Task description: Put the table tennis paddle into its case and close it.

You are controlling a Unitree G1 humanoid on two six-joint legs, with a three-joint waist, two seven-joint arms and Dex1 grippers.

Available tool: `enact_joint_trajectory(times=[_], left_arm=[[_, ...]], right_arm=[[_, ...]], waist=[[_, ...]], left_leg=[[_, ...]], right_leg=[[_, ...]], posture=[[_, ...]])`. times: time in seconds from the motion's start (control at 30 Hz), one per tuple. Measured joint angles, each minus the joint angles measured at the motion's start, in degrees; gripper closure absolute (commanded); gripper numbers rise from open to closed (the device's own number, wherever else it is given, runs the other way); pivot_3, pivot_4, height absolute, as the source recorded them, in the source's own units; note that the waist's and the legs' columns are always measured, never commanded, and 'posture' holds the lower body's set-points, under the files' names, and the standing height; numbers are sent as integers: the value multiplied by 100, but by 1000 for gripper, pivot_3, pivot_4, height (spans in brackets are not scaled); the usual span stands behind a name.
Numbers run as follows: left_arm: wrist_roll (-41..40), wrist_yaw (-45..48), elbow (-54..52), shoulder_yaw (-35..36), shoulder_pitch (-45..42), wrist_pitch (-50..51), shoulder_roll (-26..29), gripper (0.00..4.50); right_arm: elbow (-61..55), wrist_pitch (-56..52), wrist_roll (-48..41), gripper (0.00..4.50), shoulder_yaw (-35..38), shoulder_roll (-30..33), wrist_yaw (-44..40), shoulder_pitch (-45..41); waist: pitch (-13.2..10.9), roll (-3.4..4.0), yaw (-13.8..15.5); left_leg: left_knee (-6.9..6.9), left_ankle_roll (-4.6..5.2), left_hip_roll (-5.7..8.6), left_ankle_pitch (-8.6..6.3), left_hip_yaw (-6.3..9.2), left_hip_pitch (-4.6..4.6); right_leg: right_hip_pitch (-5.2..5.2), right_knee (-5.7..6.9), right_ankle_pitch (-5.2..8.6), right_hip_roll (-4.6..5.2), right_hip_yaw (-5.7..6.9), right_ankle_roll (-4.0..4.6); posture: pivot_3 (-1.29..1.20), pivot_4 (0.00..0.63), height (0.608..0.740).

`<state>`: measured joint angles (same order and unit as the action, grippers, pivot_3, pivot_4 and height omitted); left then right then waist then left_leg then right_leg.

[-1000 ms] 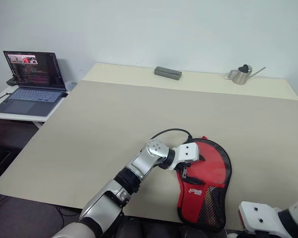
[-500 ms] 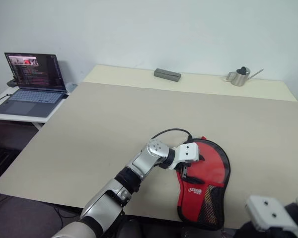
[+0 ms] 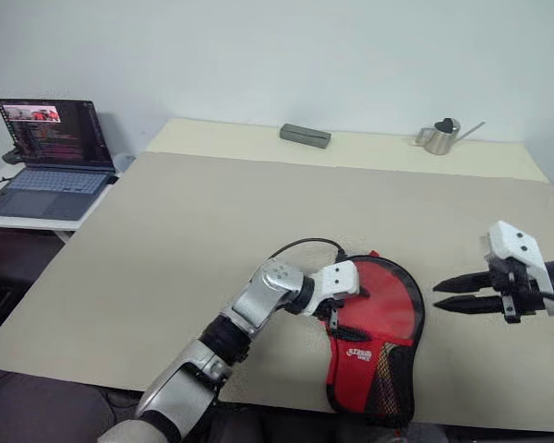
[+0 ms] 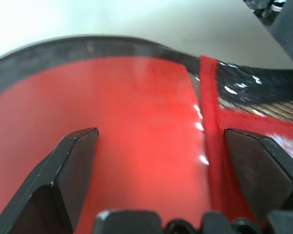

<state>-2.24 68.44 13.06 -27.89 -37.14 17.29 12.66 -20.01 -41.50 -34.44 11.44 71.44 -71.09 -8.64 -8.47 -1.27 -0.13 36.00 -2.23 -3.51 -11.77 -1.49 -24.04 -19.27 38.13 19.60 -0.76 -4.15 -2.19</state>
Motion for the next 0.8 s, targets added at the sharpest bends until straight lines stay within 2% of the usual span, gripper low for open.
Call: enact_joint_trajectory(times=[0.2, 0.4, 0.57, 0.7, 0.8], left_arm=[[-1086, -69, -1810, 1019, 17, 1460, 554, 0], [-2307, -225, -2877, 2370, 376, 2607, 1450, 0], [-2705, -522, -3264, 3144, 1365, 2899, 2188, 0], [-2937, -910, -3612, 3466, 1696, 3018, 2282, 0], [-3106, -1217, -3845, 3643, 1708, 3105, 2377, 0]], right_arm=[[281, 287, 142, 3149, -102, -363, 47, -251], [511, 431, 159, 3149, -61, -701, 138, -332], [942, 589, 160, 3149, 152, -834, 111, -329], [1462, 765, 189, 3149, 106, -943, 9, -649], [2149, 1010, 387, 3149, -21, -1008, -48, -1223]], waist=[[-44, 26, -47], [-48, 28, -108], [-59, 24, -152], [-69, 16, -141], [-71, 14, -156]], left_leg=[[1, -1, -5, 1, 1, 1], [0, -2, -8, 1, 6, 6], [1, -3, -15, 1, 9, 9], [3, -2, -12, 2, 7, 11], [1, -2, -12, 1, 5, 16]], right_leg=[[-1, 3, 0, -3, -2, -1], [1, 2, 0, -1, -2, -1], [5, 3, 0, 12, -2, -1], [8, 8, 0, 27, 2, -2], [9, 8, -1, 28, -1, -3]], posture=[[0, 150, 740], [0, 150, 740], [0, 150, 740], [0, 150, 740], [0, 150, 740]])
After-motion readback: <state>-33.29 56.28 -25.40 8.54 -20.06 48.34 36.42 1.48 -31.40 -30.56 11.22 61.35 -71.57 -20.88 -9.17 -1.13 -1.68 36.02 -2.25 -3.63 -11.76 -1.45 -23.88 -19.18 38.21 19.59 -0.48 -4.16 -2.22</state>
